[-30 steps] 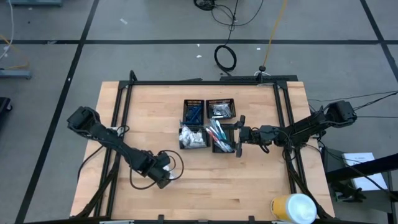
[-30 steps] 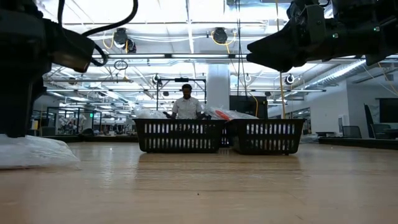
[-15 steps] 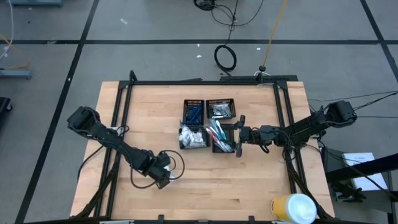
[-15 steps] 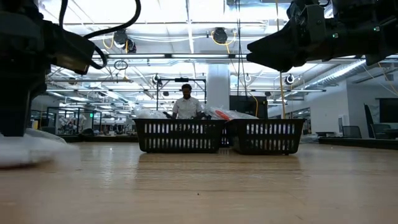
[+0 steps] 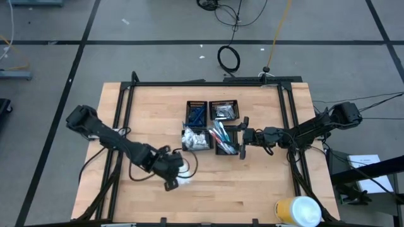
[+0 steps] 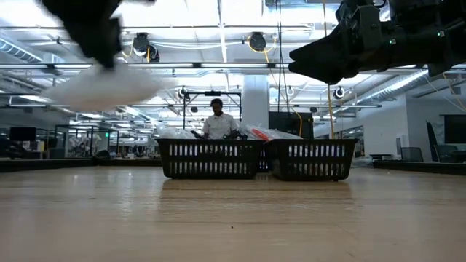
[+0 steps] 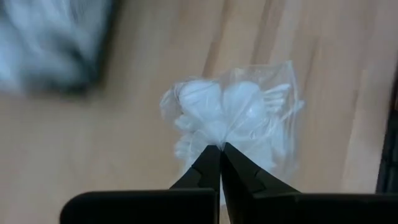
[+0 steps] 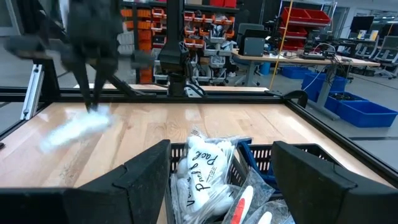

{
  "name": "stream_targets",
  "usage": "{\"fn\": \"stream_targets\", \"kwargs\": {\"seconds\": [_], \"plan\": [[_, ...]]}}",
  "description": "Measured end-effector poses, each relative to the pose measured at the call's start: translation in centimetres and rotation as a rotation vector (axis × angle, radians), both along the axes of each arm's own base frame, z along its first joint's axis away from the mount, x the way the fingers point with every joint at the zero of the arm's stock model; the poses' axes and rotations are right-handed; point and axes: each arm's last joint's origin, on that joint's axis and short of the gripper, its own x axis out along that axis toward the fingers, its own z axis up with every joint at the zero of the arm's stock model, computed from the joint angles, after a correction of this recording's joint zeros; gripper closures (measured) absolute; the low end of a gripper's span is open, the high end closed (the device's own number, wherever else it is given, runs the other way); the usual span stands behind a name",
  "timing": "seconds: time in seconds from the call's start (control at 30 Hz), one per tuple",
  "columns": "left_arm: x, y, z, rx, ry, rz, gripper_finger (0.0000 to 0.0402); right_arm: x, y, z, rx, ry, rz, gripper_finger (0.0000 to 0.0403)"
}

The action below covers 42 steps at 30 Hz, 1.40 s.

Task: Pick & Place Travel size toiletries
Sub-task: Put the white cotton pack into the bottom left black bin

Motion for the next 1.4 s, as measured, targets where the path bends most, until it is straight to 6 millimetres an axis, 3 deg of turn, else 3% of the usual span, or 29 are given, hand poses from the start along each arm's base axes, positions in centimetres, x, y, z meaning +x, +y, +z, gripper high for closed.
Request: {"fn": "stream_targets", "kwargs": {"seconds": [0.17, 0.33, 0.53, 0.77, 1.17, 1.3, 1.4], "plan": [[2.1, 1.5, 4.3, 0.179, -0.174, -0.089, 0.0400, 0.0, 0.0, 0.0, 0.000, -0.001, 0.000, 0.0140], [3.5, 5.2, 5.2, 0.302, -0.158, -0.087, 0.0401, 0.0, 0.0, 0.0, 0.000, 0.000, 0.000, 0.0140], [4.9, 10.7, 2.9, 0.297, -0.061, -0.034, 0.0401, 0.0, 0.0, 0.0, -0.001, 0.005, -0.001, 0.0140], [6.9, 14.2, -0.5, 0.243, 0.001, -0.053, 0.0401, 0.0, 0.0, -0.1, -0.002, 0.013, -0.001, 0.0140], [8.9, 15.5, -5.6, 0.163, 0.104, -0.107, 0.0401, 0.0, 0.0, -0.1, -0.002, 0.014, -0.001, 0.0140], [8.8, 15.5, -5.1, 0.152, 0.090, -0.088, 0.0381, 0.0, 0.0, -0.1, -0.002, 0.015, -0.001, 0.0140], [8.3, 15.4, -3.2, 0.132, 0.031, -0.045, 0.0341, 0.0, 0.0, -0.2, -0.003, 0.017, -0.001, 0.0140]]}}
